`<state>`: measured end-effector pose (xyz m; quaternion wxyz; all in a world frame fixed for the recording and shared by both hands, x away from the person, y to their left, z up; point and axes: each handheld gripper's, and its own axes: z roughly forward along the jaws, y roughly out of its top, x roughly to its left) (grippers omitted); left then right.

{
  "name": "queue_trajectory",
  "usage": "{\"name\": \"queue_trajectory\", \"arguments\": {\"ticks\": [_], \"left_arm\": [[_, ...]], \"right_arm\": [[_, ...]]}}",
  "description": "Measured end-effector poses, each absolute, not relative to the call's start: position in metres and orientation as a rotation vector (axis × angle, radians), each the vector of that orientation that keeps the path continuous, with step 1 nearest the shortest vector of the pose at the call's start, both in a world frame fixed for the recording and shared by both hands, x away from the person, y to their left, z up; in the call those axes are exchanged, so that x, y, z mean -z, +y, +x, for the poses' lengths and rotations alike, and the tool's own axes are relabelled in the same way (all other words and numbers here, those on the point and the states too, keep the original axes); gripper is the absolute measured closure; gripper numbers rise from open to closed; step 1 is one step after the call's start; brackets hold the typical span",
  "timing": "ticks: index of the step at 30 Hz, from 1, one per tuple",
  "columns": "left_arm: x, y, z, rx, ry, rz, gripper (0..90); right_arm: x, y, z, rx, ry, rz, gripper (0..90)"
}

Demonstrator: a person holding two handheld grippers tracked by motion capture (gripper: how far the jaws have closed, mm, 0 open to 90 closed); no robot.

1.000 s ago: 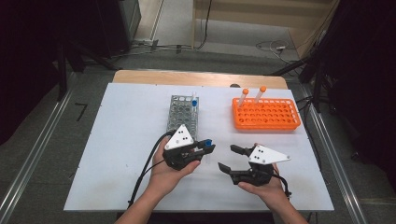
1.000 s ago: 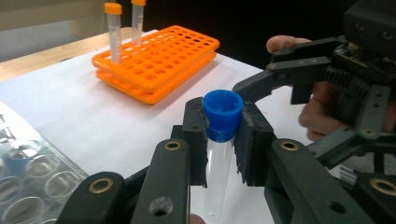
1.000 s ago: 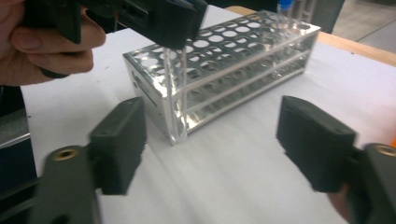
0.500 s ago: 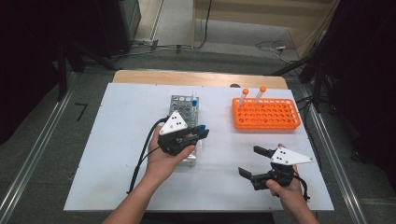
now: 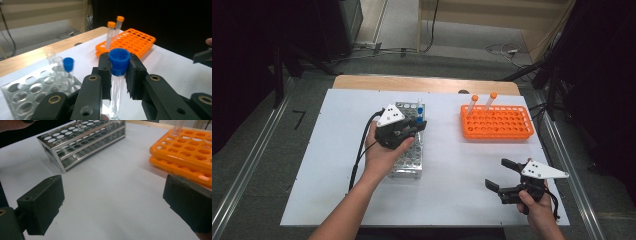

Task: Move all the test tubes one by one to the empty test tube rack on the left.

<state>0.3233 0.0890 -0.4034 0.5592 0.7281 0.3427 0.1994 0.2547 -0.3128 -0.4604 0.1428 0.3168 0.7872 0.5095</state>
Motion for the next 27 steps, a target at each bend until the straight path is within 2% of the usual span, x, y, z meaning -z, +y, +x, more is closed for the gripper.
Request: {"name": "queue_trajectory", "arguments": {"ticks": [22, 27], "left_arm": [[0.406, 0.082, 0.369, -0.635, 0.917, 1.674, 76.0], [0.411, 0.079, 0.373, -0.63, 0.931, 1.702, 76.0]], "right_arm": [[0.464, -0.322, 0.261, -1.479, 2.259, 0.948, 2.2], [0.464, -0.322, 0.262, -1.479, 2.263, 0.946, 2.2]]}}
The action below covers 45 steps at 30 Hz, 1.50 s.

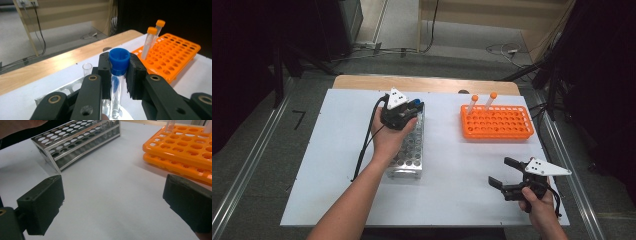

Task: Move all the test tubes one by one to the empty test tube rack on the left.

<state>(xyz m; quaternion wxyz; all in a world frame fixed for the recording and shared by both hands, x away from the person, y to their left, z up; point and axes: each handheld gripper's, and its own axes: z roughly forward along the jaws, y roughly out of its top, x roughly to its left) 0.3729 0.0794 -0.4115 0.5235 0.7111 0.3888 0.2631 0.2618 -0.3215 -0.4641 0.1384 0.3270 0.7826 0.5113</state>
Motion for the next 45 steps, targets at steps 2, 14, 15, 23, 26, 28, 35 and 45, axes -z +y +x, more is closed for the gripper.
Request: {"name": "queue_trajectory", "arguments": {"ticks": [2, 14, 15, 23, 26, 28, 35, 45], "left_arm": [[0.414, 0.078, 0.373, -0.63, 0.934, 1.723, 76.0], [0.418, 0.073, 0.372, -0.639, 0.95, 1.76, 75.2], [0.418, 0.073, 0.371, -0.642, 0.954, 1.759, 75.0], [0.421, 0.073, 0.367, -0.64, 0.995, 1.769, 74.7], [0.424, 0.074, 0.368, -0.617, 1.025, 1.78, 74.8], [0.427, 0.073, 0.37, -0.601, 1.038, 1.786, 74.8], [0.433, 0.07, 0.376, -0.535, 1.052, 1.836, 74.3], [0.425, 0.082, 0.364, -0.454, 1.015, 1.752, 41.5]], "right_arm": [[0.464, -0.322, 0.262, -1.48, 2.262, 0.946, 2.2], [0.464, -0.322, 0.263, -1.477, 2.256, 0.956, 2.2], [0.464, -0.323, 0.263, -1.477, 2.256, 0.957, 2.2], [0.465, -0.324, 0.264, -1.48, 2.25, 0.964, 2.2], [0.465, -0.325, 0.264, -1.484, 2.247, 0.97, 2.2], [0.465, -0.324, 0.264, -1.485, 2.248, 0.968, 2.2], [0.466, -0.323, 0.264, -1.487, 2.253, 0.966, 2.2], [0.464, -0.317, 0.268, -1.491, 2.237, 0.985, 2.3]]}}
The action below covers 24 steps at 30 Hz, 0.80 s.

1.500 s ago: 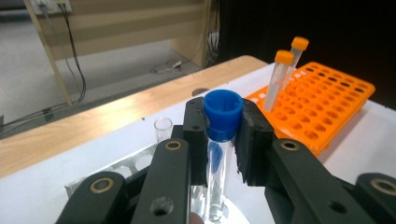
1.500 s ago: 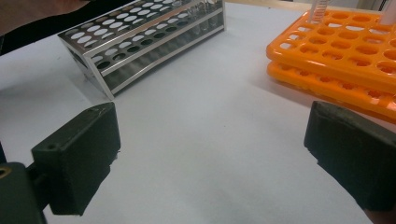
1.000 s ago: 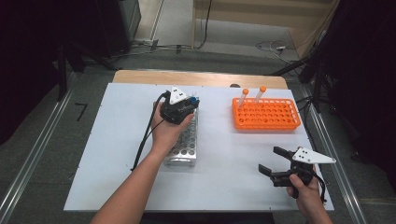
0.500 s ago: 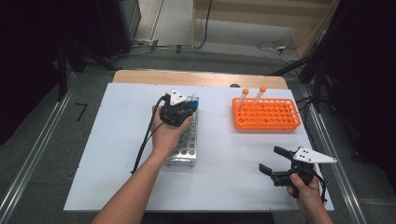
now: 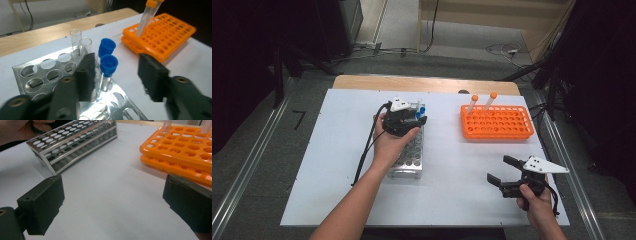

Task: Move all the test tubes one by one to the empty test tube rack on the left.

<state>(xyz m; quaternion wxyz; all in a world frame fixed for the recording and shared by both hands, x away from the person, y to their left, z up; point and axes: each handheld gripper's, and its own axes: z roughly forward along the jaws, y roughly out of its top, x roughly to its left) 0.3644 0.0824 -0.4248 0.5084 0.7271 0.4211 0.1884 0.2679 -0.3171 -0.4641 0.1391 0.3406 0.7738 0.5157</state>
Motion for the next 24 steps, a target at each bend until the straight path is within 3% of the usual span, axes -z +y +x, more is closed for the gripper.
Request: {"name": "queue_trajectory", "arguments": {"ticks": [3, 10, 19, 24], "left_arm": [[0.421, 0.087, 0.355, -0.428, 0.985, 1.734, 28.2], [0.418, 0.098, 0.326, -0.383, 0.921, 1.713, 11.5], [0.422, 0.115, 0.288, -0.38, 0.9, 1.696, 1.3], [0.421, 0.124, 0.273, -0.378, 0.891, 1.68, 0.0]], "right_arm": [[0.461, -0.312, 0.272, -1.485, 2.228, 0.993, 2.3], [0.454, -0.301, 0.287, -1.47, 2.221, 1.001, 2.3], [0.446, -0.294, 0.32, -1.476, 2.206, 1.027, 2.3], [0.438, -0.288, 0.337, -1.472, 2.207, 1.018, 2.3]]}}
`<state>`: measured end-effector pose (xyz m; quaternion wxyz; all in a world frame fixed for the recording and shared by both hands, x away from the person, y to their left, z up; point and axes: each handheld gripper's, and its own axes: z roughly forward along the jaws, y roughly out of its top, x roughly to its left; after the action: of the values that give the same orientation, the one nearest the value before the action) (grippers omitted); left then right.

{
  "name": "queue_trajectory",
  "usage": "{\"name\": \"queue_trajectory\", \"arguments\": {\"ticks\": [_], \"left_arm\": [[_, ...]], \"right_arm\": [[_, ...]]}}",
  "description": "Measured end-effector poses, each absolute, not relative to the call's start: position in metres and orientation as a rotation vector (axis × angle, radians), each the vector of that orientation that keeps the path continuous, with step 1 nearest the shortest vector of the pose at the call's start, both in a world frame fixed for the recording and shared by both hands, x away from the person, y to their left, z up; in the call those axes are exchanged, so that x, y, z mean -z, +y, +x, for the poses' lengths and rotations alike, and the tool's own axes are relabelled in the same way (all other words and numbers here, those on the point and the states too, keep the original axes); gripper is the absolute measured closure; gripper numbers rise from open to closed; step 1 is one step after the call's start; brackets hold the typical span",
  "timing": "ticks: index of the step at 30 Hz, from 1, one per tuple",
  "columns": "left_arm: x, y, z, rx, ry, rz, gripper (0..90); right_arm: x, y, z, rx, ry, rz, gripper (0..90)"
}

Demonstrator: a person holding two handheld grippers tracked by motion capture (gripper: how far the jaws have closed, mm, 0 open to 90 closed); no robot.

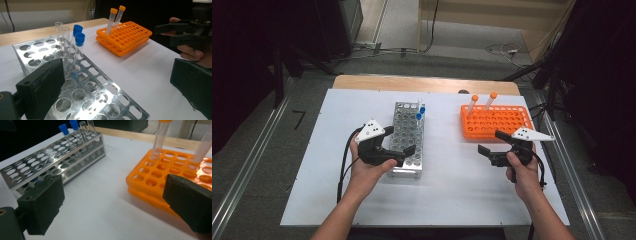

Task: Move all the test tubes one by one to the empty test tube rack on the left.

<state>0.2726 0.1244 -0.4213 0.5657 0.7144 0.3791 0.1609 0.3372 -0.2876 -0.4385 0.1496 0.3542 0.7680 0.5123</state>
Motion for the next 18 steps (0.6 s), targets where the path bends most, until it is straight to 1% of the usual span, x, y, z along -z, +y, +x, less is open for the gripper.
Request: {"name": "queue_trajectory", "arguments": {"ticks": [5, 13, 15, 18], "left_arm": [[0.423, 0.129, 0.261, -0.376, 0.884, 1.666, 0.0], [0.431, 0.133, 0.252, -0.364, 0.883, 1.659, 0.0], [0.431, 0.134, 0.251, -0.365, 0.882, 1.655, 0.0], [0.432, 0.135, 0.25, -0.369, 0.882, 1.658, 0.0]], "right_arm": [[0.434, -0.283, 0.355, -1.465, 2.201, 1.035, 2.5], [0.44, -0.274, 0.386, -1.441, 2.203, 1.085, 3.8], [0.441, -0.271, 0.393, -1.436, 2.202, 1.095, 4.8], [0.442, -0.264, 0.403, -1.416, 2.186, 1.125, 10.6]]}}
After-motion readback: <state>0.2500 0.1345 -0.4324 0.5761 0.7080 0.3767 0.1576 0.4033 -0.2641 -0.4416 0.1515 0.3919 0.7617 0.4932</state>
